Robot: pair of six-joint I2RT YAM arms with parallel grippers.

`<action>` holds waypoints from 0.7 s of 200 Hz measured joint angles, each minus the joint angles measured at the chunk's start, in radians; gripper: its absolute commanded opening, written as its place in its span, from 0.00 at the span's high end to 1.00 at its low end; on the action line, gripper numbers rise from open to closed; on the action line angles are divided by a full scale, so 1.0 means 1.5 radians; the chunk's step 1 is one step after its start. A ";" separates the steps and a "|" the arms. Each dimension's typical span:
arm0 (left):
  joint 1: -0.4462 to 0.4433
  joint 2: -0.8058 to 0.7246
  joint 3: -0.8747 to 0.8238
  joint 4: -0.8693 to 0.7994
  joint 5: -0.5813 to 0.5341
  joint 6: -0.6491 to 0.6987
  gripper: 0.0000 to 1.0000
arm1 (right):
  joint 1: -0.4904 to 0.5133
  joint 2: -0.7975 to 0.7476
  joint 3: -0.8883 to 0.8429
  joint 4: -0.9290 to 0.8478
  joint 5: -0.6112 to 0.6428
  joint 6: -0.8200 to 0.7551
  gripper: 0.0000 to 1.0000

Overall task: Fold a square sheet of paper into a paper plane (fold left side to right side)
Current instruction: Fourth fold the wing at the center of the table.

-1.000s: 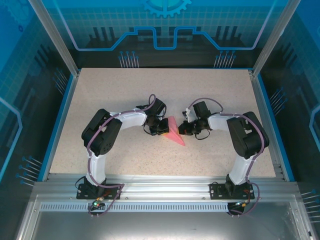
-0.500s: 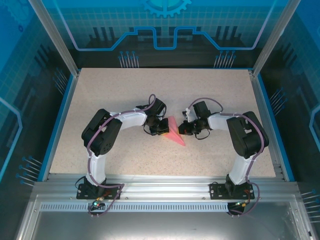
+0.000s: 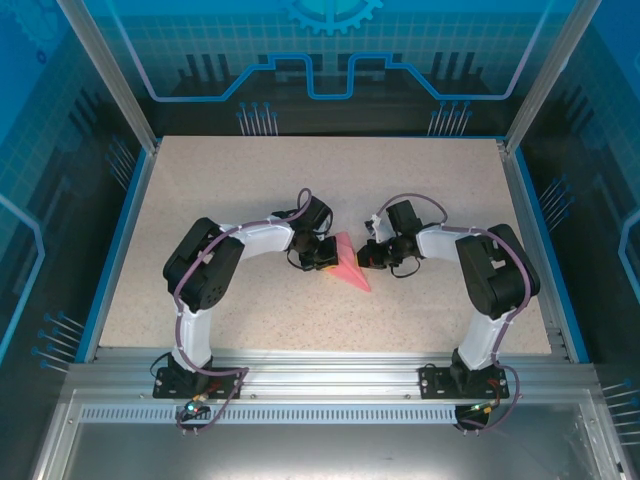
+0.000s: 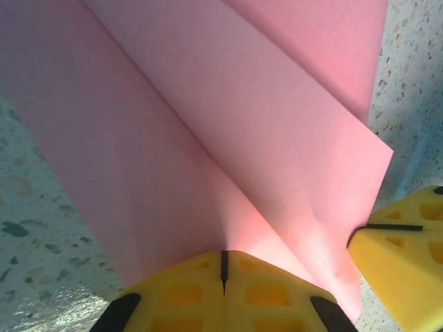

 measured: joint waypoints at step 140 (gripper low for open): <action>0.000 0.001 0.004 -0.005 0.000 0.000 1.00 | -0.001 0.016 0.003 -0.003 0.004 -0.005 0.96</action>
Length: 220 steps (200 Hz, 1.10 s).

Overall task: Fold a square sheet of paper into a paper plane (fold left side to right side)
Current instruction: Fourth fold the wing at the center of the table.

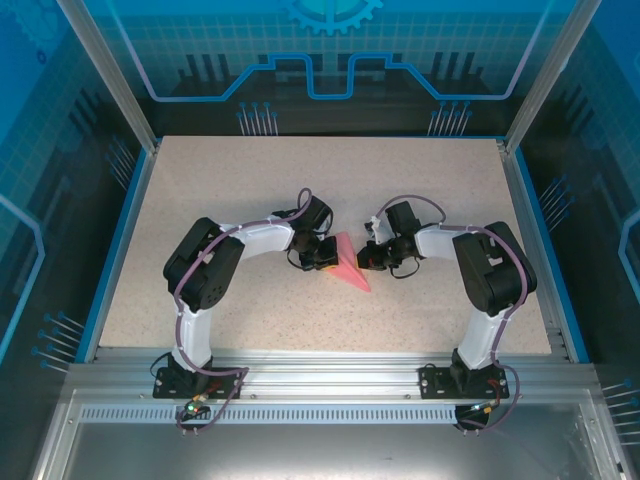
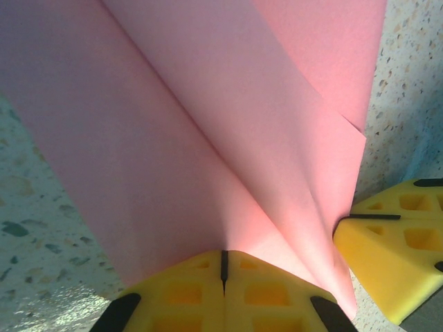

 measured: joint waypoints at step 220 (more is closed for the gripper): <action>0.000 0.000 0.000 0.000 0.000 0.000 1.00 | -0.007 0.010 0.018 -0.026 -0.001 -0.010 0.95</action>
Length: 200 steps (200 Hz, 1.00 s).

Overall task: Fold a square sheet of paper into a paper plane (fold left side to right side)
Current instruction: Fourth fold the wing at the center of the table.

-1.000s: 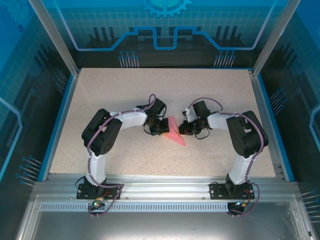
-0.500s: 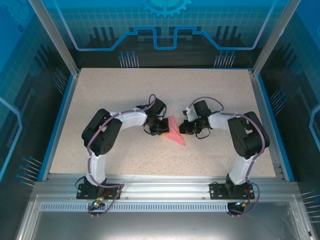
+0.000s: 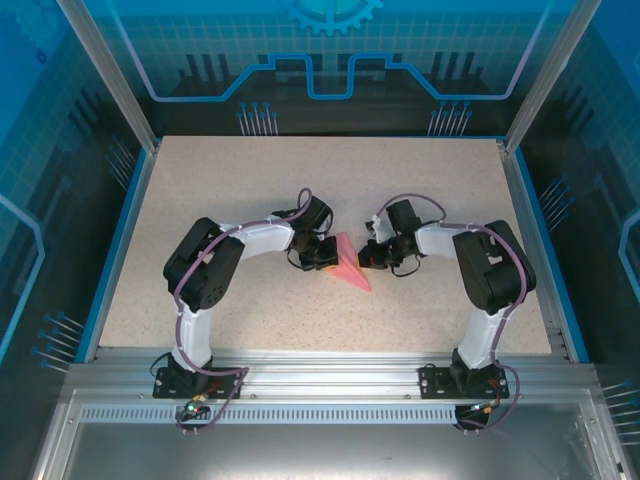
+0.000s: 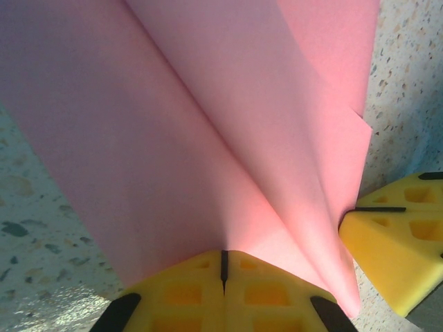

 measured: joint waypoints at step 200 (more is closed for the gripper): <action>-0.001 0.063 0.158 -0.065 0.029 0.030 0.90 | 0.001 0.012 0.024 -0.032 -0.001 -0.018 0.95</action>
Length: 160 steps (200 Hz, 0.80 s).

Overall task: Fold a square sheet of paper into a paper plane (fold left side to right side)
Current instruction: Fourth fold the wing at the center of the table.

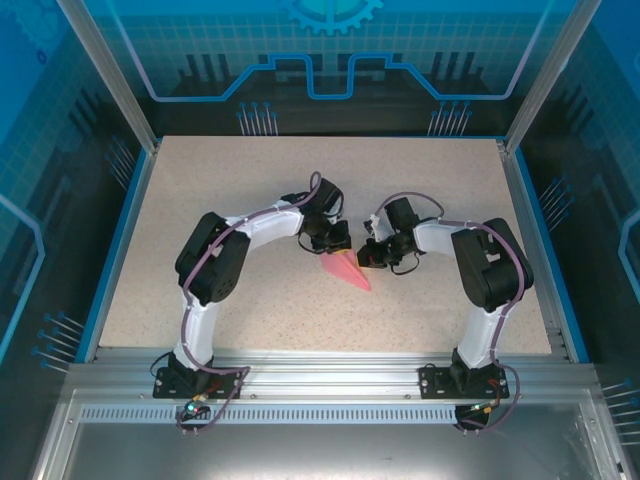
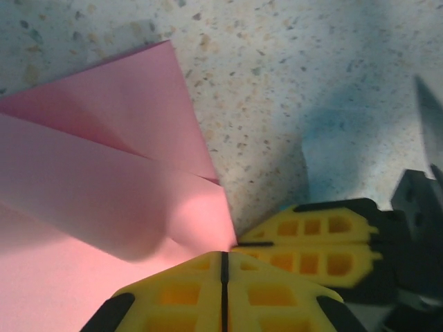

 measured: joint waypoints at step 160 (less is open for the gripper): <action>0.000 0.035 -0.017 0.019 -0.003 0.001 0.92 | 0.003 0.004 0.014 -0.020 0.002 -0.010 0.84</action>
